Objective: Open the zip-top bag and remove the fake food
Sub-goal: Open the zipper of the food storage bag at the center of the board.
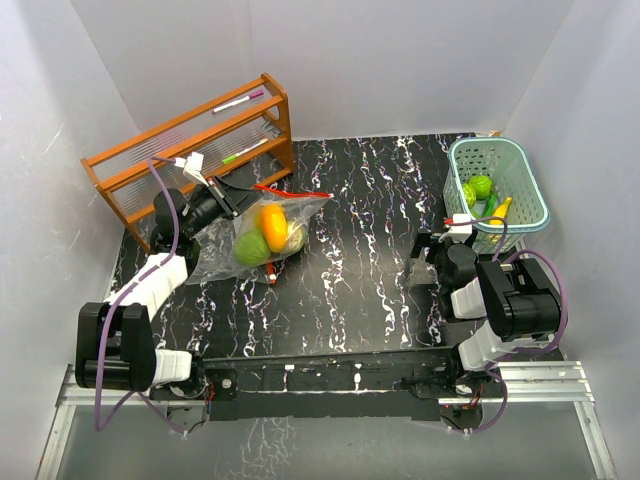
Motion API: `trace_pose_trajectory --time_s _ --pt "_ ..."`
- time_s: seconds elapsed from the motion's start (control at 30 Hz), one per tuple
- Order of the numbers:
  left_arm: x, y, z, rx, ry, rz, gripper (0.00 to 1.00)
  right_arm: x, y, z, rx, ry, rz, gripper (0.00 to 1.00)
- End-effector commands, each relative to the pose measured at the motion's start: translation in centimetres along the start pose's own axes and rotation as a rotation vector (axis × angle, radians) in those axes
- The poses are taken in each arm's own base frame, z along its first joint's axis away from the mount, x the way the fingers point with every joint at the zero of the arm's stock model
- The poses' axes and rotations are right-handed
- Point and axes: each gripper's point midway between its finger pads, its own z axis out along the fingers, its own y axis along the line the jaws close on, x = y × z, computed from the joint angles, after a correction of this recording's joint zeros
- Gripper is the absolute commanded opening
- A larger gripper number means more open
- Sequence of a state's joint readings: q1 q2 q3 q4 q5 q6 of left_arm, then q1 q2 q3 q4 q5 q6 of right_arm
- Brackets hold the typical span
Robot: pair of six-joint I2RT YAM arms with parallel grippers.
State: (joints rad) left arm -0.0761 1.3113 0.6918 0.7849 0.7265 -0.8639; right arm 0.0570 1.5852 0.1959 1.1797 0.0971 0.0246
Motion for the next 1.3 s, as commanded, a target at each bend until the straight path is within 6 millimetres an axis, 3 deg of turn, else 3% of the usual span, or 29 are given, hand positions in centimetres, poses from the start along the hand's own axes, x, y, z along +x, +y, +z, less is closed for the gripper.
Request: trace_pose_trajectory --time_s 0.0,1.27 --pt "-0.36 -1.16 -0.08 0.041 0.002 0.032 0.0 -2.38 0.1 0.6 -0.005 -0.086 0.003 0.99" --pt "-0.37 -1.33 -0.37 0.04 -0.01 0.04 0.0 -2.34 0.1 0.61 -0.005 -0.085 0.003 0.99"
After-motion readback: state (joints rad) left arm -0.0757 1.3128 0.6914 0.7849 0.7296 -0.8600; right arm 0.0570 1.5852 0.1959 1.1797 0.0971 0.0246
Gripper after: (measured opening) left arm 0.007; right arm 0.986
